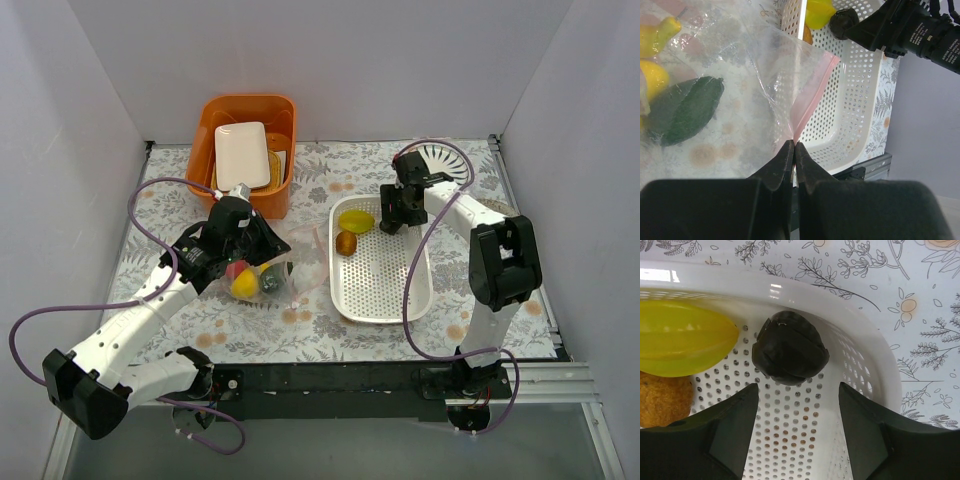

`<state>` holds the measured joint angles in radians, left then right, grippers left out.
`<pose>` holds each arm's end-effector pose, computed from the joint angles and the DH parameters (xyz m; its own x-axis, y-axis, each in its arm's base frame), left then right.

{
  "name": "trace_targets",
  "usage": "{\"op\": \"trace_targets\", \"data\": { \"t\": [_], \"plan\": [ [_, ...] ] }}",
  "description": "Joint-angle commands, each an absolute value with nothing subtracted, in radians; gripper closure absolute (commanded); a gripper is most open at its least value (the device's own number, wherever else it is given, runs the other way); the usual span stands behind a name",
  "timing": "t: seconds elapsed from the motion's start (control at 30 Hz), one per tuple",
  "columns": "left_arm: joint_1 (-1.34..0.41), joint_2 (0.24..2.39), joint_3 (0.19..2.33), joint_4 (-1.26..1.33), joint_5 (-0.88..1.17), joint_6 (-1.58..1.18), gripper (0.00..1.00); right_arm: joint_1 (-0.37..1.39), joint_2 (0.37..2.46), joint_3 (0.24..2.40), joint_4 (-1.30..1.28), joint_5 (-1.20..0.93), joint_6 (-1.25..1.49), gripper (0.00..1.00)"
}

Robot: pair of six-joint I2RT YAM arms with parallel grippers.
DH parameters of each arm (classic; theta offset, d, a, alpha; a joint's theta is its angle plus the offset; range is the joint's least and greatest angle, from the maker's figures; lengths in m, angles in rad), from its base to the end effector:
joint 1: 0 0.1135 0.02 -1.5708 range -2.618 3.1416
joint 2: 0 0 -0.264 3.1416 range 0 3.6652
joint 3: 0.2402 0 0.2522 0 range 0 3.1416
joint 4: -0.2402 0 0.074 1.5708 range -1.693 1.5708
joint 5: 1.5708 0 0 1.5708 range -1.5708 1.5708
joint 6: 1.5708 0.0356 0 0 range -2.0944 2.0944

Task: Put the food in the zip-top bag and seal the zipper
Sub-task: Pick up the fake fruit from the bin.

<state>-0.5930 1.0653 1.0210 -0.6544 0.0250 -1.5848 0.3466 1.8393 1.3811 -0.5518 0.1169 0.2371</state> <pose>0.1848 -0.1256 0.3231 -0.5670 -0.8233 0.0268 -0.5414 0.3480 -0.7654 0.3724 0.1301 0.2209 -0.8397 -0.0553 -0.5402 -0.0841 0.9960 0.0289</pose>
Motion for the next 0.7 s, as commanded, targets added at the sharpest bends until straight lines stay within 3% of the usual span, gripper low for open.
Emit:
{"op": "trace_targets", "data": {
  "t": [0.0, 0.67],
  "plan": [
    [-0.598, 1.040, 1.045, -0.666, 0.012, -1.572, 1.00, 0.348, 1.841, 1.413, -0.505, 0.081, 0.212, 0.28],
    [-0.598, 1.065, 1.060, -0.675, -0.009, -1.566, 1.00, 0.347, 1.910, 1.483, -0.482, 0.097, 0.183, 0.26]
  ]
}}
